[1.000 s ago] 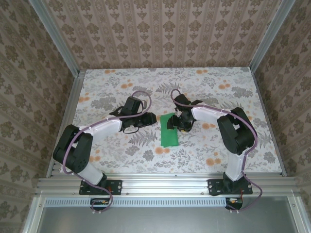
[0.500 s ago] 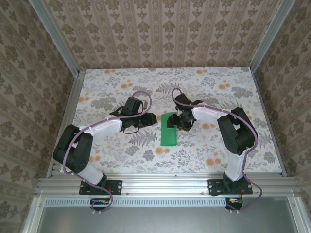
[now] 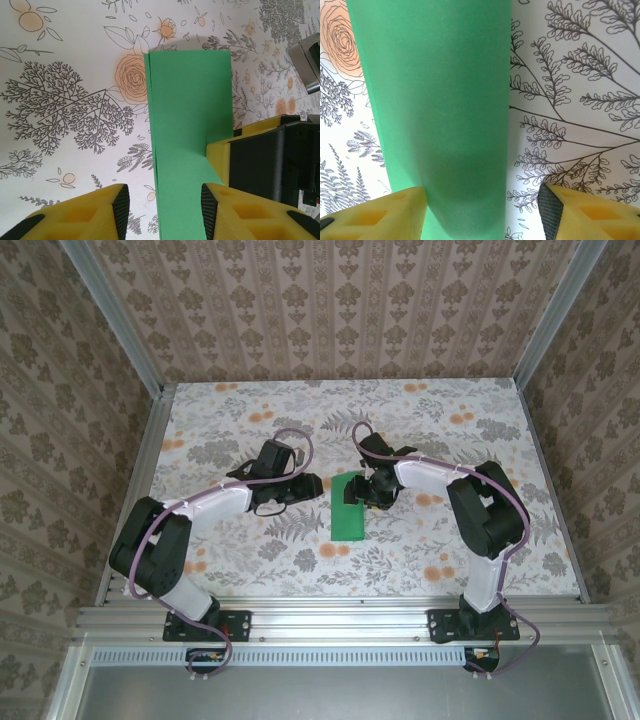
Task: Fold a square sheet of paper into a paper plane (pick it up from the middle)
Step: Hold the square sheet of paper at the center of the table.
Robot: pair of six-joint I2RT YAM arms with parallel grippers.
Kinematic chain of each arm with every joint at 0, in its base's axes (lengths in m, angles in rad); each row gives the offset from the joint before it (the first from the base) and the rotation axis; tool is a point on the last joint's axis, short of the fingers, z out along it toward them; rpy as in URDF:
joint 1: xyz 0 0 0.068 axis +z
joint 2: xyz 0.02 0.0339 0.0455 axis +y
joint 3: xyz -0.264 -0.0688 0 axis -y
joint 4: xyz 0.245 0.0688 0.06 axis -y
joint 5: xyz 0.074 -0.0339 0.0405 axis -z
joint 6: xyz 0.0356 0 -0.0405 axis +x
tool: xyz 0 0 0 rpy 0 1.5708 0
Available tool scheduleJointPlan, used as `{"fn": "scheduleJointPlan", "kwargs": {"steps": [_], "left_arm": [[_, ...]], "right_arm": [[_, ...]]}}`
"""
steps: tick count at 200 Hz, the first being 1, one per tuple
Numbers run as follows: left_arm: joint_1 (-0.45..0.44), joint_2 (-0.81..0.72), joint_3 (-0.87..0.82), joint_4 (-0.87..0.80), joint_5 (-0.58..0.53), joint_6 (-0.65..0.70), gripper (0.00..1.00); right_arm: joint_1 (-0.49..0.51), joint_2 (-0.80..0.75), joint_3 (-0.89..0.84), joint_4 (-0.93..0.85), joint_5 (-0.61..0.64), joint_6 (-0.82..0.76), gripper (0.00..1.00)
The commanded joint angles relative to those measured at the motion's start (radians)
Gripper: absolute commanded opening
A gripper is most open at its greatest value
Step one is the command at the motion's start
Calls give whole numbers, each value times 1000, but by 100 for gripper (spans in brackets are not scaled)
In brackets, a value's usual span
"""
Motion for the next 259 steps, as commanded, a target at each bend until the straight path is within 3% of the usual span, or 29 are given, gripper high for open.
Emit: {"fn": "scheduleJointPlan", "kwargs": {"steps": [1, 128, 167, 259], "left_arm": [[-9, 18, 37, -16, 5, 23, 45], [-14, 32, 47, -20, 9, 24, 43], [-17, 48, 58, -20, 20, 16, 34], [-59, 242, 212, -83, 99, -19, 6]], "right_arm": [[-2, 18, -6, -49, 13, -18, 63], [0, 67, 11, -57, 4, -38, 63], [0, 78, 11, -76, 36, -38, 63], [4, 93, -1, -75, 52, -31, 63]]}}
